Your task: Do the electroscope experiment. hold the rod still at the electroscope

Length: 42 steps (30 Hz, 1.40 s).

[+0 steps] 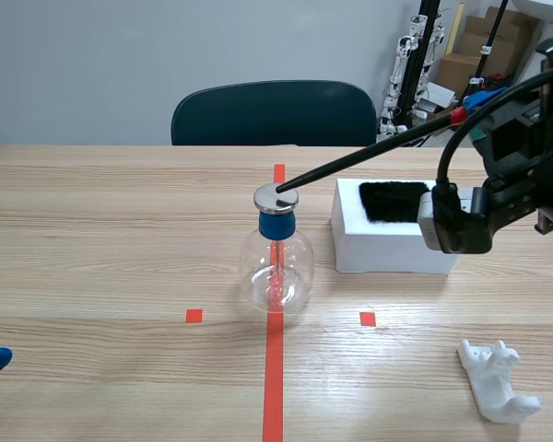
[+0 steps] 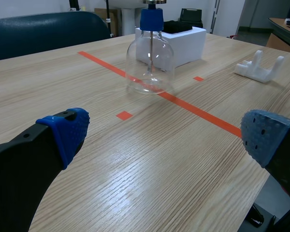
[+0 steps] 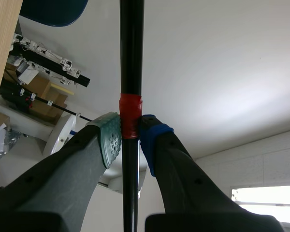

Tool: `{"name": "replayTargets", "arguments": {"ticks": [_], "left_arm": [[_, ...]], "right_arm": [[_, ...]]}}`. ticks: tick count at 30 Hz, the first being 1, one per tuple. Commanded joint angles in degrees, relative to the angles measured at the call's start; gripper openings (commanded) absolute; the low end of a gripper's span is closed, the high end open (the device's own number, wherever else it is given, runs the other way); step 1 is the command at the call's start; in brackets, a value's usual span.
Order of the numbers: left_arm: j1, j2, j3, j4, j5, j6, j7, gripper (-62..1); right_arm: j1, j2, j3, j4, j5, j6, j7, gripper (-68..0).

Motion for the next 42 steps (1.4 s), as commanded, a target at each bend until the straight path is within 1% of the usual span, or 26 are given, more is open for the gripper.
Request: {"name": "replayTargets", "arguments": {"ticks": [1,17,22,26,30,34,39,42], "left_arm": [[-0.15,-0.2,-0.31,0.42,-0.57,-0.09,-0.83,1.4],[-0.15,-0.2,-0.31,0.42,-0.57,-0.09,-0.83,1.4],[-0.15,-0.2,-0.31,0.42,-0.57,-0.09,-0.83,1.4],[-0.15,-0.2,-0.31,0.42,-0.57,-0.09,-0.83,1.4],[-0.15,-0.2,-0.31,0.42,-0.57,-0.09,-0.83,1.4],[-0.15,-0.2,-0.31,0.42,-0.57,-0.09,-0.83,1.4],[-0.15,-0.2,-0.31,0.42,-0.57,-0.09,-0.83,1.4],[-0.15,-0.2,-0.31,0.42,-0.57,-0.09,-0.81,1.4]], "right_arm": [[0.83,0.35,0.07,0.31,-0.2,-0.85,-0.63,-67.5],[0.83,0.35,0.07,0.31,-0.13,-0.85,-0.63,-67.5],[0.83,0.39,0.15,0.57,1.01,-0.85,-0.63,-67.5],[0.5,0.81,1.05,2.69,3.43,-0.87,-1.14,-67.5],[-1.6,0.81,5.05,6.97,7.1,-0.85,-2.23,-67.5],[-6.43,0.79,11.47,12.26,11.1,-0.85,-2.1,-67.5],[-15.52,-0.26,20.63,18.95,17.44,-0.85,-1.66,-67.5],[-21.97,-2.6,25.75,21.68,20.52,-0.87,0.39,-67.5]]}}
